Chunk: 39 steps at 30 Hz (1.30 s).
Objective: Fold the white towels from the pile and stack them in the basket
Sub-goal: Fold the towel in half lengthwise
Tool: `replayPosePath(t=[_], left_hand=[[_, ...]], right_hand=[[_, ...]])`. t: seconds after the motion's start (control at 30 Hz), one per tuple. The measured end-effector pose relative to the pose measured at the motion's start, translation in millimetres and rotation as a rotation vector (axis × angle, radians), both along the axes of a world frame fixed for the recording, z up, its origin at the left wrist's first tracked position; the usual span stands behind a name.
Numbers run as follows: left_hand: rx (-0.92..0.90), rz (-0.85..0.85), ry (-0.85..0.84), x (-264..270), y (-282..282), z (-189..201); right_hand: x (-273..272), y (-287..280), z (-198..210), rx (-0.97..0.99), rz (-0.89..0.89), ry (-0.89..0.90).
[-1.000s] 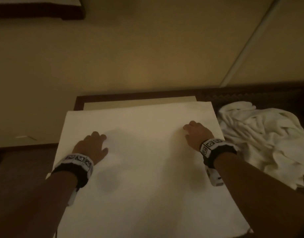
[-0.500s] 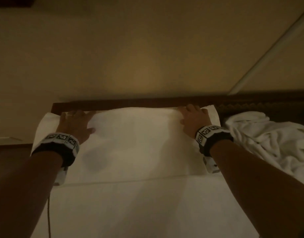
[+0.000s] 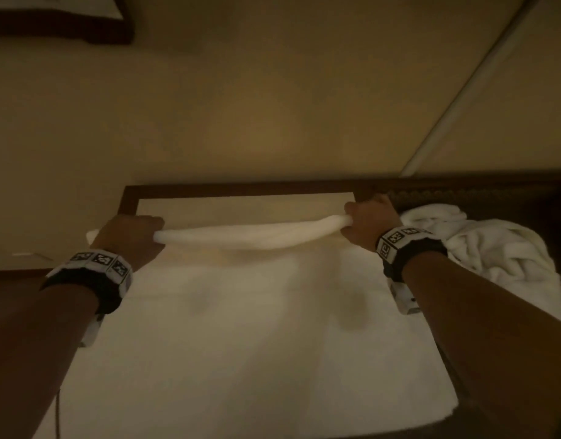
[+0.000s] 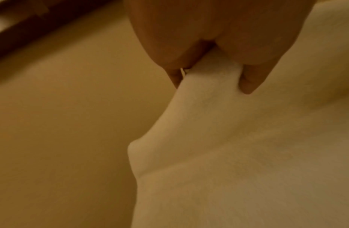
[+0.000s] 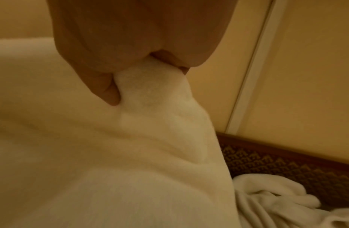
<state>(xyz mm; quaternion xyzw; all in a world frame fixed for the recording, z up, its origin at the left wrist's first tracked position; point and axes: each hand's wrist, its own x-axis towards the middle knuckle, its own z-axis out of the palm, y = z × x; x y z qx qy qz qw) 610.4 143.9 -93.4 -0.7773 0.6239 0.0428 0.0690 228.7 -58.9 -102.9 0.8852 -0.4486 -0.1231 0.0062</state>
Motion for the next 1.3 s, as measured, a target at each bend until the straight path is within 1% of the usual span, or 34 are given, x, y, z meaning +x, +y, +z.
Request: replayPosePath(t=[0.07,0.2,0.27,0.33,0.4,0.43,0.5,0.53,0.57,0.67,0.73,0.83,0.87,0.9,0.97,1.03,1.1,1.17,1.23,1.3], left_hand=[[-0.073,-0.042,0.009,-4.4,23.9,13.7],[-0.189,-0.165,-0.057,-21.7,83.0,37.9],[-0.223,-0.201,-0.085,-35.1,117.0,46.7],[-0.202,-0.224,-0.097,-47.1,153.6,42.7],[-0.139,-0.219,-0.098,-60.0,187.4,25.6],[-0.051,-0.198,-0.102,-68.8,202.2,14.1],[0.177,-0.156,-0.185,-87.7,227.8,-11.0],[0.23,-0.155,-0.2,-95.6,238.4,-23.9],[0.24,-0.14,-0.183,-102.6,246.4,-33.9],[0.164,-0.113,-0.111,-117.4,252.8,-50.3],[0.121,-0.13,-0.049,-115.4,252.7,-61.7],[0.033,-0.111,0.121,-107.4,260.0,-64.6],[-0.001,-0.116,0.152,-105.4,265.1,-65.0],[-0.012,-0.139,0.152,-103.9,271.3,-65.8],[0.039,-0.198,0.095,-105.0,284.6,-67.2],[0.098,-0.221,0.026,-108.1,291.7,-68.8],[0.103,-0.228,-0.044,-110.5,289.1,-68.1],[0.095,-0.226,-0.09,-108.6,286.0,-68.0],[0.109,-0.147,-0.125,-104.2,287.4,-67.5],[0.138,-0.007,-0.159,-100.9,291.5,-63.4]], right_hand=[[-8.4,27.8,15.6,-0.056,-0.005,-0.023],[-34.5,94.4,40.8,-0.169,-0.054,-0.111],[-52.4,128.8,43.6,-0.211,-0.066,-0.166],[-71.4,164.6,38.2,-0.248,-0.066,-0.171],[-88.8,202.0,23.2,-0.224,-0.076,-0.066],[-96.3,220.2,13.6,-0.172,-0.093,0.021],[-107.6,250.9,-8.4,-0.058,-0.129,0.169],[-110.2,263.1,-17.4,-0.016,-0.138,0.205],[-110.1,273.7,-24.1,0.009,-0.138,0.211],[-99.0,290.6,-38.6,0.007,-0.049,0.144],[-91.0,296.0,-42.2,0.049,-0.023,0.067],[-96.9,299.6,-42.3,0.159,-0.158,-0.144],[-103.1,303.2,-44.0,0.158,-0.177,-0.207],[-110.4,308.5,-45.7,0.15,-0.164,-0.233],[-124.6,321.6,-53.5,0.137,-0.077,-0.146],[-131.3,330.0,-60.3,0.139,-0.058,-0.079],[-124.5,333.4,-60.1,0.117,-0.062,-0.08],[-105.2,337.8,-57.6,0.111,-0.003,-0.067],[-83.2,345.5,-59.7,0.153,0.06,-0.043],[-65.9,350.1,-62.8,0.209,0.026,-0.001]])
